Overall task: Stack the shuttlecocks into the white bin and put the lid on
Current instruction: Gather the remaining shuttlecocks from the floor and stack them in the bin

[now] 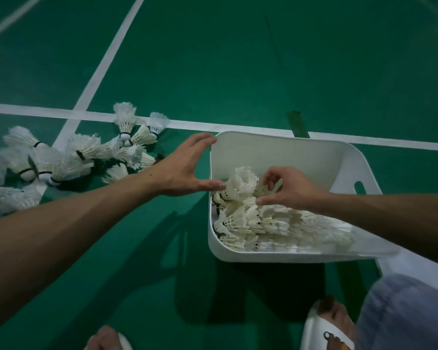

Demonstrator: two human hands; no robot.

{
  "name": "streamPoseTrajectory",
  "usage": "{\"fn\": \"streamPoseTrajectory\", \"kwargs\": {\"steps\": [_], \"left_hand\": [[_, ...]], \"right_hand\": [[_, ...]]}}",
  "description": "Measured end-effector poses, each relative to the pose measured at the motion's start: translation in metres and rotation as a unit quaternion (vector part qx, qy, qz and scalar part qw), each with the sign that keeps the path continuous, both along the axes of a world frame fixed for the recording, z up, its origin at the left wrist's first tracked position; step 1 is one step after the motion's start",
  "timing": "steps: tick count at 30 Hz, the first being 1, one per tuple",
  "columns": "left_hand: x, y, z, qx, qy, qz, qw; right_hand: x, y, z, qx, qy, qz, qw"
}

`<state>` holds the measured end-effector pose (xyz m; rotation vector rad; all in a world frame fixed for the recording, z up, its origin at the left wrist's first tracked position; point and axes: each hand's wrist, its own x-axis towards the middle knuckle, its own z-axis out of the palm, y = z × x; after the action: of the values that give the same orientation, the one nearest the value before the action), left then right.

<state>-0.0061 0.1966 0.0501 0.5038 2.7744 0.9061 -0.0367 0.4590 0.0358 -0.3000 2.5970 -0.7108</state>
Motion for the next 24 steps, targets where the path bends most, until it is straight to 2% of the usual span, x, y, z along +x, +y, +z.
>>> {"fn": "streamPoseTrajectory", "kwargs": {"steps": [5,8,13,19,24], "left_hand": [[0.006,-0.002,0.004,-0.016,-0.002,-0.006,1.0],[0.003,-0.004,0.011,-0.032,0.01,-0.004,0.999],[0.0,-0.008,0.025,-0.092,0.027,-0.02,0.995],[0.015,-0.035,0.024,-0.148,0.007,-0.022,0.989],[0.028,-0.081,0.007,-0.158,-0.015,0.035,0.987]], "right_hand": [[0.003,-0.009,0.027,-0.01,0.062,0.01,0.998],[0.002,-0.021,0.046,0.009,0.111,0.057,0.992],[0.008,-0.041,0.062,0.042,0.081,0.077,0.993],[0.024,-0.078,0.09,-0.046,0.093,0.083,0.991],[0.028,-0.136,0.087,-0.069,0.097,0.152,0.981]]}}
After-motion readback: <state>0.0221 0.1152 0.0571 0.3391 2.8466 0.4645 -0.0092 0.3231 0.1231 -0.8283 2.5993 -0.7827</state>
